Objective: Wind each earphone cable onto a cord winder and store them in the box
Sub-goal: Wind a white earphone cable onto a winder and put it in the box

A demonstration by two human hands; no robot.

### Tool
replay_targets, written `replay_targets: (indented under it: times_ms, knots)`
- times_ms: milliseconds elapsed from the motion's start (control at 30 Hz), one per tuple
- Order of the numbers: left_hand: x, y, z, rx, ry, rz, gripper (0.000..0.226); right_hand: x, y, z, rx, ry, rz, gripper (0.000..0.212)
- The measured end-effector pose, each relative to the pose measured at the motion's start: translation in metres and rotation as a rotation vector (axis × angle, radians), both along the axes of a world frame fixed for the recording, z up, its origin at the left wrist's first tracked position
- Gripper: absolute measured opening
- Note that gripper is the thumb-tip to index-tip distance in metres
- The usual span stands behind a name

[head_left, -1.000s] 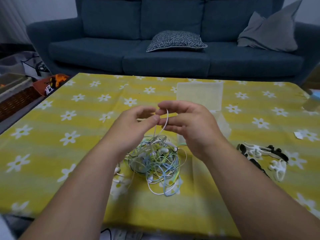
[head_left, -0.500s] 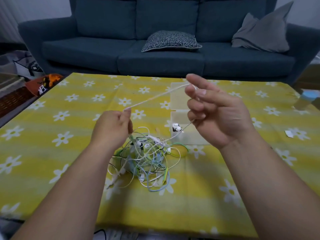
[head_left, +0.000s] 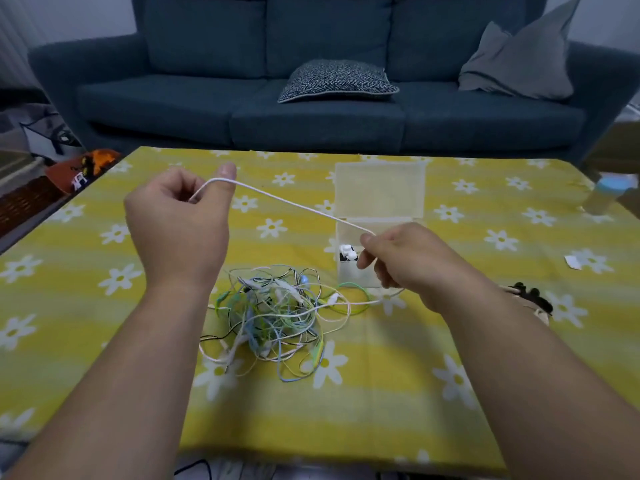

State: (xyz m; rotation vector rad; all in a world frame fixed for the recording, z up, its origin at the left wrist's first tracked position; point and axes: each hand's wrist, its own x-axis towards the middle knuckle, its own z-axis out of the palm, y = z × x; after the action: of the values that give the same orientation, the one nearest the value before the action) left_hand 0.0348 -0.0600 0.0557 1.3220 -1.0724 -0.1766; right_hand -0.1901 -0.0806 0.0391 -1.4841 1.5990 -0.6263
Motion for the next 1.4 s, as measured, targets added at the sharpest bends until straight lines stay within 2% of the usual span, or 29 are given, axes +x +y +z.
replay_targets:
  times_ms: [67,100,167,200,233,300,367,433,533,600,667,733,800,833,900,933,967,1000,1067,1133,1200,1267,1333,1400]
  knots:
    - [-0.006,0.002,0.003,0.034,0.049,-0.076,0.072,0.004,0.001,0.002,0.061,-0.104,-0.022,0.058]
    - [-0.007,0.002,0.002,0.090,0.154,-0.135,0.074,0.006,0.001,0.004,0.096,-0.237,-0.054,0.062]
    - [-0.008,0.000,0.002,0.244,0.333,-0.204,0.065,0.008,0.000,0.011,0.140,-0.514,-0.109,0.057]
    - [-0.006,0.000,0.001,0.304,0.314,-0.221,0.061,0.007,-0.001,0.014,0.139,-0.564,-0.103,0.048]
    - [-0.004,-0.001,-0.002,0.325,0.229,-0.237,0.056,0.006,0.000,0.014,0.102,-0.519,-0.086,0.035]
    - [-0.004,-0.004,-0.004,0.296,0.112,-0.308,0.033,0.005,0.000,0.009,-0.005,-0.227,-0.012,0.004]
    - [-0.013,-0.003,-0.001,0.262,0.187,-0.459,0.008,0.007,0.001,0.001,-0.014,-0.037,0.053,0.032]
    - [-0.023,0.000,0.004,0.236,0.338,-0.618,0.023,0.012,0.002,-0.002,-0.019,-0.096,0.064,0.044]
    - [-0.032,0.007,0.011,0.229,0.494,-0.798,0.038,0.017,0.005,0.001,-0.043,-0.311,0.141,0.027]
    - [-0.034,0.008,0.013,0.243,0.563,-0.895,0.049,0.019,0.007,0.002,-0.055,-0.384,0.232,0.032]
    - [-0.037,0.009,0.014,0.249,0.628,-1.002,0.059,0.025,0.010,-0.001,-0.057,-0.325,0.327,0.045]
    - [-0.040,0.011,0.015,0.237,0.678,-1.080,0.064,0.032,0.014,-0.005,-0.018,-0.239,0.385,0.046]
    - [-0.043,0.010,0.014,0.212,0.725,-0.980,0.056,0.035,0.015,-0.010,0.026,-0.167,0.404,0.028]
    - [-0.042,0.007,0.013,0.202,0.718,-0.835,0.044,0.035,0.015,-0.010,0.035,-0.121,0.388,0.019]
    - [-0.033,0.000,0.006,0.228,0.626,-0.375,0.009,0.030,0.011,-0.010,0.069,-0.117,0.278,0.023]
    - [-0.026,-0.004,0.003,0.269,0.622,-0.156,0.008,0.025,0.008,-0.007,0.093,-0.178,0.200,0.025]
    - [-0.016,-0.006,0.000,0.316,0.680,0.006,0.018,0.020,0.005,-0.004,0.088,-0.246,0.118,0.026]
    - [-0.006,-0.006,-0.001,0.339,0.779,0.101,0.025,0.013,0.002,0.001,0.045,-0.274,0.047,0.024]
    - [0.008,-0.006,-0.003,0.335,0.916,0.191,0.033,-0.003,-0.003,0.005,-0.123,-0.192,-0.038,0.018]
    - [0.015,-0.008,-0.007,0.318,0.875,0.256,0.041,-0.014,-0.005,0.005,-0.263,-0.031,-0.019,0.015]
    - [0.017,-0.009,-0.008,0.287,0.796,0.288,0.046,-0.019,-0.005,0.000,-0.271,0.146,0.024,0.014]
    - [0.017,-0.012,-0.009,0.307,0.741,0.292,0.038,-0.019,-0.005,-0.006,-0.207,0.218,0.020,0.025]
    - [0.016,-0.014,-0.010,0.349,0.715,0.241,0.013,-0.016,-0.005,-0.006,-0.105,0.016,-0.069,0.044]
    - [0.007,-0.013,-0.011,0.419,0.554,0.146,0.021,-0.014,-0.003,0.004,0.002,-0.303,-0.164,0.058]
